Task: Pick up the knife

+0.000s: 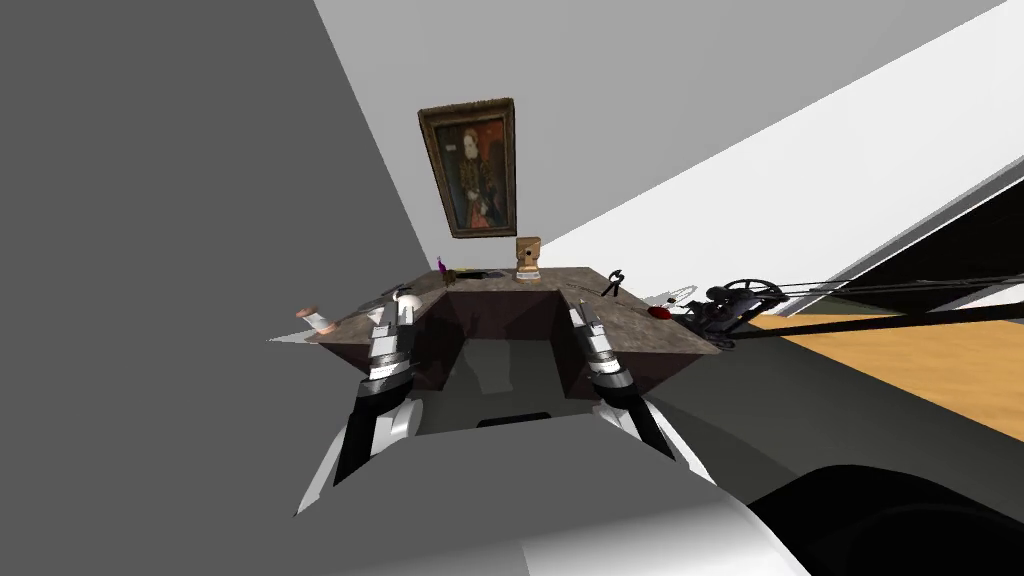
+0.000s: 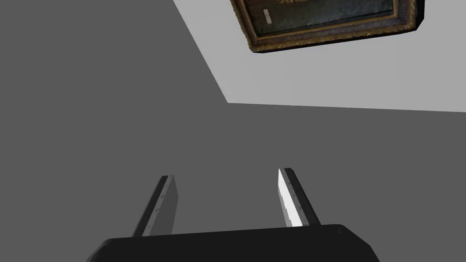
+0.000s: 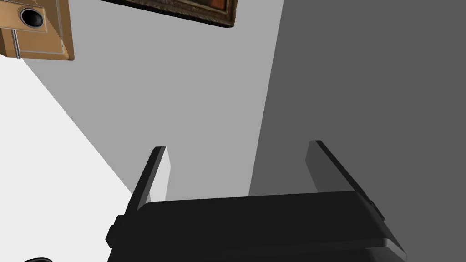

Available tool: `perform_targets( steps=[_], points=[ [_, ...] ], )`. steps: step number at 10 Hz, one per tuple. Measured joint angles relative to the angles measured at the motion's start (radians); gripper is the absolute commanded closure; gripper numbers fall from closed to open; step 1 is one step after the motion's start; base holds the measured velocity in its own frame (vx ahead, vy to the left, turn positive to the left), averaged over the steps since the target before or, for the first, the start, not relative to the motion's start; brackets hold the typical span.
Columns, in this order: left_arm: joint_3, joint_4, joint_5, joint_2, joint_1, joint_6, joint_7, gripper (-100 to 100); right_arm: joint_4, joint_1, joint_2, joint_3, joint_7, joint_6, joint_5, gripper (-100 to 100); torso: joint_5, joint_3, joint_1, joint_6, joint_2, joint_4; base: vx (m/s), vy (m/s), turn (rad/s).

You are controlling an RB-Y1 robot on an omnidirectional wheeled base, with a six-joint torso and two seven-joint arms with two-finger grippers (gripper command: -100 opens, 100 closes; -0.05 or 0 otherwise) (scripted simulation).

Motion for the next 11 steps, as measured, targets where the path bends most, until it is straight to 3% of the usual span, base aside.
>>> perform_targets(
  steps=[3, 5, 7, 11],
  points=[
    [0.000, 0.000, 0.000, 0.000, 0.000, 0.000, 0.000, 0, 0.026, 0.047, -0.075, 0.042, 0.010, 0.024, 0.010, -100, -0.001, -0.001, -0.002, 0.000, -0.001, 0.000, -0.088, 0.066, 0.111],
    [0.000, 0.000, 0.000, 0.000, 0.000, 0.000, 0.000, 0, 0.065, 0.066, -0.127, 0.051, 0.006, 0.022, 0.006, -100, -0.001, -0.002, -0.003, 0.000, -0.003, -0.001, -0.107, 0.074, 0.232],
    [0.000, 0.000, 0.000, 0.000, 0.000, 0.000, 0.000, 0, 0.108, 0.117, -0.189, 0.070, 0.004, 0.008, 0.002, -100, 0.000, 0.000, -0.002, 0.000, 0.000, 0.000, -0.124, 0.090, 0.171],
    [0.000, 0.000, 0.000, 0.000, 0.000, 0.000, 0.000, 0, 0.151, 0.190, -0.296, 0.103, 0.003, 0.033, -0.006, -100, -0.001, -0.001, -0.005, 0.001, -0.002, 0.000, -0.085, 0.066, 0.160]
  ],
)
